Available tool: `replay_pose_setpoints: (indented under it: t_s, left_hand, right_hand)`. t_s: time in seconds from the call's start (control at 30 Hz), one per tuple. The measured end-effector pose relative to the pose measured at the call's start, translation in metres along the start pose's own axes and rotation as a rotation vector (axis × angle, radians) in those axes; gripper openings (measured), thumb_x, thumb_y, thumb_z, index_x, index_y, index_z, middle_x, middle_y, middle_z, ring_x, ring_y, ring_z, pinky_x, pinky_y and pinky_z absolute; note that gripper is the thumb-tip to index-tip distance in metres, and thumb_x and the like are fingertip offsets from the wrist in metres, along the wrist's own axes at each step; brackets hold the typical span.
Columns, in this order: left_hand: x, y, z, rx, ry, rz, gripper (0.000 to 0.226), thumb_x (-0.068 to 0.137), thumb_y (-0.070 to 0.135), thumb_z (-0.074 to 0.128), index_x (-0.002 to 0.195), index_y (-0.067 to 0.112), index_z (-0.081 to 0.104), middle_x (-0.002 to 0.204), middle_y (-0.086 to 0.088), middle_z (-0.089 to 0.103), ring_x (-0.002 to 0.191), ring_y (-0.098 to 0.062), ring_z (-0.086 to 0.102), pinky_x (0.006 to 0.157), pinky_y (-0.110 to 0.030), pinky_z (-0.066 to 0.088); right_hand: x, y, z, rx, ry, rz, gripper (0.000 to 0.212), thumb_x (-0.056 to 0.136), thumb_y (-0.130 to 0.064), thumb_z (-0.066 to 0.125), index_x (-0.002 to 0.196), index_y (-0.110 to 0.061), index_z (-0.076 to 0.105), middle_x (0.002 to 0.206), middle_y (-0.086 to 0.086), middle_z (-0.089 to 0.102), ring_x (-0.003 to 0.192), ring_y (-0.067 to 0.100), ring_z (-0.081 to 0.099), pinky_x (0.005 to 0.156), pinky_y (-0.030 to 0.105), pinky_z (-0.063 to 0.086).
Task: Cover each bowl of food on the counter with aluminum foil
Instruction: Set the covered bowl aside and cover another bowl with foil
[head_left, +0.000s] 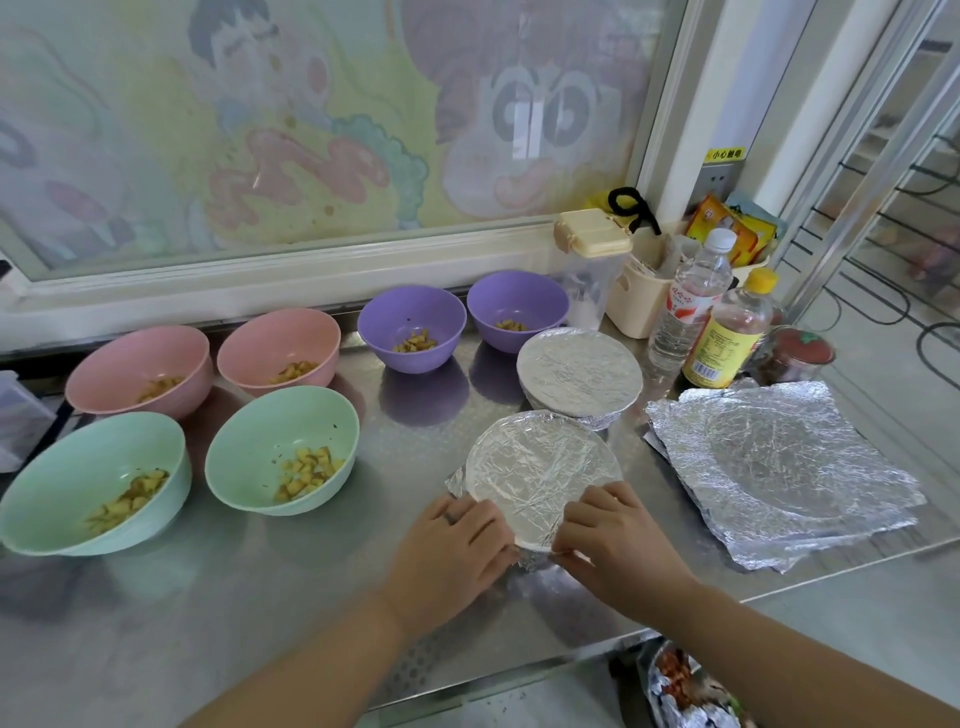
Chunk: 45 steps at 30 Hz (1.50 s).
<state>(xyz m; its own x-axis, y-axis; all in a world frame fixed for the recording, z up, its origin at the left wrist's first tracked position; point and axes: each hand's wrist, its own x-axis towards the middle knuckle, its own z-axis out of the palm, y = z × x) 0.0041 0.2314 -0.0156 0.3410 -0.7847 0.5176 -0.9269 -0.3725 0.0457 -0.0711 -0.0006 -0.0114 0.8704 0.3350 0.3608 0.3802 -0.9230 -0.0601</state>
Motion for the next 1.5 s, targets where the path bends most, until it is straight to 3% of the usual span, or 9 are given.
replay_pose_setpoints:
  t_s: [0.1, 0.2, 0.3, 0.43, 0.63, 0.87, 1.1, 1.33, 1.5]
  left_hand:
    - [-0.027, 0.01, 0.011, -0.138, -0.095, -0.105, 0.018, 0.091, 0.041, 0.06, 0.086, 0.026, 0.05, 0.082, 0.013, 0.057, 0.064, -0.006, 0.051, 0.06, -0.023, 0.048]
    - [-0.028, 0.025, 0.009, -0.469, -0.285, -0.619, 0.02, 0.088, 0.046, 0.066, 0.091, 0.028, 0.058, 0.081, 0.016, 0.06, 0.063, 0.0, 0.055, 0.061, -0.014, 0.045]
    - [-0.003, 0.043, 0.004, -1.073, -0.327, -1.27, 0.019, 0.095, 0.027, 0.066, 0.109, 0.016, 0.059, 0.087, -0.003, 0.074, 0.064, -0.009, 0.066, 0.055, -0.017, 0.048]
    - [0.014, 0.045, 0.004, -1.616, -0.257, -1.606, 0.023, 0.1, 0.019, 0.056, 0.121, 0.01, 0.054, 0.099, -0.014, 0.075, 0.076, -0.024, 0.072, 0.064, -0.026, 0.053]
    - [0.019, 0.05, 0.009, -1.821, -0.252, -1.725, 0.024, 0.1, 0.015, 0.053, 0.116, 0.0, 0.063, 0.104, -0.016, 0.075, 0.085, -0.024, 0.073, 0.068, -0.031, 0.057]
    - [0.022, 0.048, 0.009, -1.709, -0.144, -1.778, 0.01, 0.095, 0.003, 0.059, 0.105, 0.001, 0.062, 0.086, -0.014, 0.073, 0.071, -0.02, 0.072, 0.07, -0.031, 0.058]
    - [0.031, 0.047, 0.009, -1.657, -0.123, -1.868, 0.011, 0.091, -0.001, 0.063, 0.102, 0.001, 0.065, 0.084, -0.012, 0.071, 0.072, -0.018, 0.066, 0.057, -0.022, 0.055]
    - [0.038, 0.033, 0.0, -1.741, -0.031, -1.919, 0.017, 0.096, -0.007, 0.047, 0.089, -0.006, 0.062, 0.068, -0.02, 0.071, 0.056, -0.023, 0.07, 0.051, -0.03, 0.059]
    - [0.039, 0.014, -0.011, -1.748, -0.1, -1.912, 0.023, 0.1, 0.006, 0.039, 0.1, -0.002, 0.06, 0.088, -0.023, 0.073, 0.079, -0.034, 0.072, 0.069, -0.041, 0.059]
  right_hand:
    - [0.001, -0.001, -0.002, 0.012, 0.008, 0.014, 0.013, 0.08, -0.037, 0.066, 0.069, -0.03, 0.064, 0.072, -0.015, 0.053, 0.072, 0.013, 0.049, 0.079, 0.032, 0.036]
    - [0.001, -0.003, -0.003, 0.005, -0.009, 0.023, 0.013, 0.079, -0.037, 0.068, 0.069, -0.031, 0.064, 0.072, -0.015, 0.053, 0.072, 0.013, 0.05, 0.079, 0.031, 0.035]
    - [0.001, -0.002, -0.003, 0.013, -0.017, 0.032, 0.012, 0.079, -0.036, 0.068, 0.069, -0.03, 0.063, 0.072, -0.015, 0.053, 0.072, 0.014, 0.05, 0.079, 0.032, 0.036]
    - [0.004, -0.003, -0.003, 0.014, -0.032, 0.034, 0.011, 0.078, -0.034, 0.068, 0.07, -0.03, 0.061, 0.072, -0.015, 0.052, 0.073, 0.014, 0.051, 0.078, 0.032, 0.036]
    - [0.006, -0.005, -0.006, 0.018, -0.043, 0.046, 0.018, 0.082, -0.042, 0.056, 0.069, -0.031, 0.061, 0.072, -0.016, 0.052, 0.073, 0.012, 0.05, 0.077, 0.031, 0.038]
    - [0.008, -0.006, -0.009, 0.025, -0.06, 0.052, 0.019, 0.081, -0.044, 0.053, 0.068, -0.033, 0.061, 0.072, -0.017, 0.052, 0.073, 0.01, 0.05, 0.076, 0.03, 0.038]
    - [0.009, -0.005, -0.009, 0.03, -0.094, 0.044, 0.022, 0.082, -0.048, 0.051, 0.068, -0.034, 0.06, 0.072, -0.018, 0.052, 0.075, 0.008, 0.048, 0.076, 0.028, 0.039]
    - [0.013, -0.002, -0.008, 0.032, -0.107, 0.016, 0.022, 0.083, -0.049, 0.051, 0.069, -0.034, 0.06, 0.073, -0.018, 0.053, 0.075, 0.008, 0.051, 0.076, 0.026, 0.035]
    - [0.014, 0.0, -0.007, 0.008, -0.139, -0.042, 0.023, 0.085, -0.049, 0.049, 0.072, -0.034, 0.06, 0.074, -0.018, 0.054, 0.075, 0.01, 0.053, 0.071, 0.028, 0.046]
